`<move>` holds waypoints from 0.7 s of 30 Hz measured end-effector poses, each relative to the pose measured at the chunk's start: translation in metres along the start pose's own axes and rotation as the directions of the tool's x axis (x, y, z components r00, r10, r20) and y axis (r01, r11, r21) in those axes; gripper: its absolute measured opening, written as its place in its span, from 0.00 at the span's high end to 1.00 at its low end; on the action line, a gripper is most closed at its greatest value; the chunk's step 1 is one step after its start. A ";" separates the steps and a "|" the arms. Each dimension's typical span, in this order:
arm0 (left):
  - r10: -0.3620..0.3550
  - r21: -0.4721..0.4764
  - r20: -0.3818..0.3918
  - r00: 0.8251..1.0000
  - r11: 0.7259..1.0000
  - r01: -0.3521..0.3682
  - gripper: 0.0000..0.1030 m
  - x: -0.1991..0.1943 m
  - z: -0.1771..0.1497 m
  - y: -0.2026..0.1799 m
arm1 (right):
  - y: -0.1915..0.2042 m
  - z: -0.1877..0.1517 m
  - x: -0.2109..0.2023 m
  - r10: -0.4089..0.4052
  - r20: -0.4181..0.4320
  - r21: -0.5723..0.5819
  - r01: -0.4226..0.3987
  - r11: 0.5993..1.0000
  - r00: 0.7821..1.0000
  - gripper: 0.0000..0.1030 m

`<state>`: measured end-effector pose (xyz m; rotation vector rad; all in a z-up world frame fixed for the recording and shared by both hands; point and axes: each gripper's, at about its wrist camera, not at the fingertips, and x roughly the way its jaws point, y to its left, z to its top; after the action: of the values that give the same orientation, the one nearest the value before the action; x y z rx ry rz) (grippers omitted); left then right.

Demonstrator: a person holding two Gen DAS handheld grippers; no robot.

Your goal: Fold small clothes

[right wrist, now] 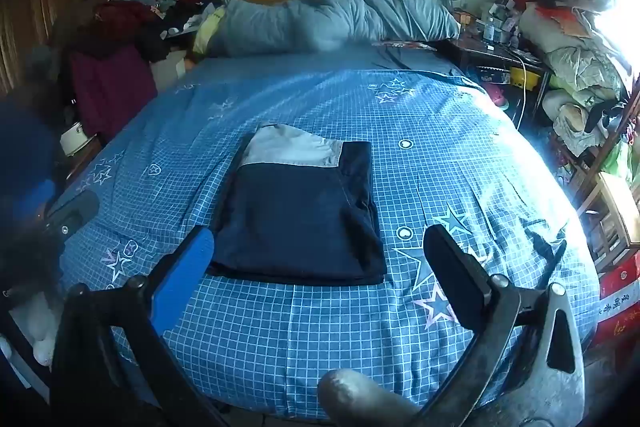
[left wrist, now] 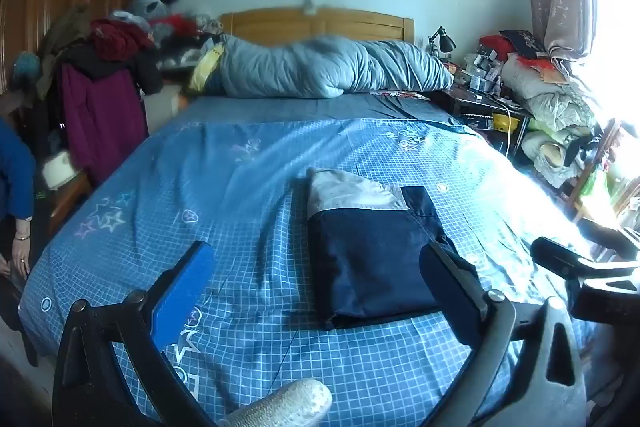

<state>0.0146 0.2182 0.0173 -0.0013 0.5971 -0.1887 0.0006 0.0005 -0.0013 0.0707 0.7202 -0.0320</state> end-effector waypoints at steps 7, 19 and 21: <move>0.006 -0.014 -0.020 1.000 1.000 -0.006 0.00 0.006 -0.004 0.007 | 0.009 -0.003 0.000 -0.005 0.001 -0.013 0.005 1.000 1.000 0.00; 0.012 -0.039 -0.058 0.998 0.999 -0.015 0.00 0.029 -0.002 0.018 | 0.010 -0.006 0.007 -0.006 -0.034 -0.011 0.005 1.000 0.999 0.00; 0.002 -0.037 -0.065 0.998 0.999 -0.004 0.00 0.033 -0.003 0.015 | 0.012 -0.006 0.008 -0.006 -0.035 -0.012 0.005 1.000 0.999 0.00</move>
<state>0.0425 0.2276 -0.0045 -0.0302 0.6649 -0.1752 0.0028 0.0127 -0.0104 0.0585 0.7556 -0.0318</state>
